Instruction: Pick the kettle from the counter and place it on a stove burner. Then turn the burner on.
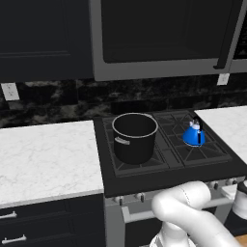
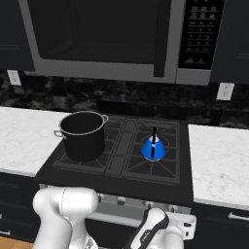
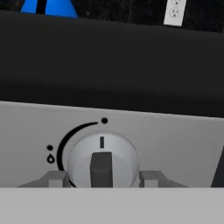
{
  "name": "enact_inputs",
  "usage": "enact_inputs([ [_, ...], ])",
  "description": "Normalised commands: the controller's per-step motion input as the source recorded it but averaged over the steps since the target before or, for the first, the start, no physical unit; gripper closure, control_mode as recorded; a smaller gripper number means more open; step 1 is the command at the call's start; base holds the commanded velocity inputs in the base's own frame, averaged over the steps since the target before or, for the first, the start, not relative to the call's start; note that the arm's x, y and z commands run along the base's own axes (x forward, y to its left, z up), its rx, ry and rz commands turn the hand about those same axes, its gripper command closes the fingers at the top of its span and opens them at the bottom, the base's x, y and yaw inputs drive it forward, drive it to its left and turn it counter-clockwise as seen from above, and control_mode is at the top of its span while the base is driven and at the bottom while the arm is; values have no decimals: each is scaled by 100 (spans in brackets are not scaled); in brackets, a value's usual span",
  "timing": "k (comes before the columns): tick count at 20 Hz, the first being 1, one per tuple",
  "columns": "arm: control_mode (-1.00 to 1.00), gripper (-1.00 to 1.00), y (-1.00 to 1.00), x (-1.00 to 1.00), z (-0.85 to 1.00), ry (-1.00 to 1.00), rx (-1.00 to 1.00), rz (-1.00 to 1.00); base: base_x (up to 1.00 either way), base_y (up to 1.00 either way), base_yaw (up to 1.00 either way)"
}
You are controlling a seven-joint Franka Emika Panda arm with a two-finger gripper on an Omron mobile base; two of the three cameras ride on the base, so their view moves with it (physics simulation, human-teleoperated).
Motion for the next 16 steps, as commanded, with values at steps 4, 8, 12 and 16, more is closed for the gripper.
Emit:
enact_inputs([
  [4,-100,100,-1,0,0,0,-15,0,0,0,0],
  [8,-100,100,-2,0,0,0,-13,0,0,0,0],
  [12,-100,100,0,0,0,0,-16,0,0,0,0],
  [16,-100,100,0,0,0,0,-16,0,0,0,0],
])
